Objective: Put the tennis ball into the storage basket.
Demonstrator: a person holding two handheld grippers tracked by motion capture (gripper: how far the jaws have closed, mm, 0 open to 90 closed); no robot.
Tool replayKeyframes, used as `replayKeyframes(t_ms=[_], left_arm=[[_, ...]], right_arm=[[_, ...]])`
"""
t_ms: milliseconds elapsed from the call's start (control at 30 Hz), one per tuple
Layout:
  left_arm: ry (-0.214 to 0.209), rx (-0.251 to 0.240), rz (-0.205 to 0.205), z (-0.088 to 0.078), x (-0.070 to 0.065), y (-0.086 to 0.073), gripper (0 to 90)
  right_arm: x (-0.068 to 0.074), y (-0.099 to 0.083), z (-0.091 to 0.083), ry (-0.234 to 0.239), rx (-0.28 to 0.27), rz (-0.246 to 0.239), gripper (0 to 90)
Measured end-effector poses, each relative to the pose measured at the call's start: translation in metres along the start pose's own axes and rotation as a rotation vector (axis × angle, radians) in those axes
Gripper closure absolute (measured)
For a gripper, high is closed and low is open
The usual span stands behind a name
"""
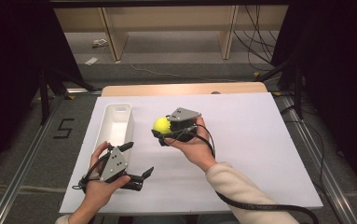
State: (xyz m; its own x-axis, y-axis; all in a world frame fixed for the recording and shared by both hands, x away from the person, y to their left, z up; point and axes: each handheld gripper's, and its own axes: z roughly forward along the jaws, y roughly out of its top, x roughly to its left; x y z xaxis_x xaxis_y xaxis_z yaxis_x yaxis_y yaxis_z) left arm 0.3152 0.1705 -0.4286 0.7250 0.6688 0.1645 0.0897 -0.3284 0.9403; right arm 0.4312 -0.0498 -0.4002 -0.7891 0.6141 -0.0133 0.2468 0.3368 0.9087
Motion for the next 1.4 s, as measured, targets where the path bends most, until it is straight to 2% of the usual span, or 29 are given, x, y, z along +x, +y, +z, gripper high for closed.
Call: replayKeyframes(t_ms=[600, 733, 833, 1000, 1400], left_arm=[[-0.001, -0.007, 0.012, 0.0, 0.0, 0.0, 0.0], [0.005, -0.01, 0.029, 0.0, 0.001, 0.001, 0.0], [0.008, -0.007, 0.022, 0.0, 0.001, 0.001, 0.0], [0.021, -0.01, 0.039, 0.0, 0.002, 0.001, 0.0], [0.009, -0.003, 0.015, 0.0, 0.0, 0.001, 0.0]], right_arm=[[0.008, 0.013, 0.011, 0.014, -0.006, -0.014, 26.7], [0.008, 0.013, 0.012, 0.013, -0.005, -0.013, 26.7], [0.008, 0.014, 0.014, 0.013, -0.007, -0.014, 26.7], [0.011, 0.018, 0.016, 0.016, -0.008, -0.018, 26.7], [0.014, 0.023, 0.022, 0.022, -0.013, -0.025, 26.7]])
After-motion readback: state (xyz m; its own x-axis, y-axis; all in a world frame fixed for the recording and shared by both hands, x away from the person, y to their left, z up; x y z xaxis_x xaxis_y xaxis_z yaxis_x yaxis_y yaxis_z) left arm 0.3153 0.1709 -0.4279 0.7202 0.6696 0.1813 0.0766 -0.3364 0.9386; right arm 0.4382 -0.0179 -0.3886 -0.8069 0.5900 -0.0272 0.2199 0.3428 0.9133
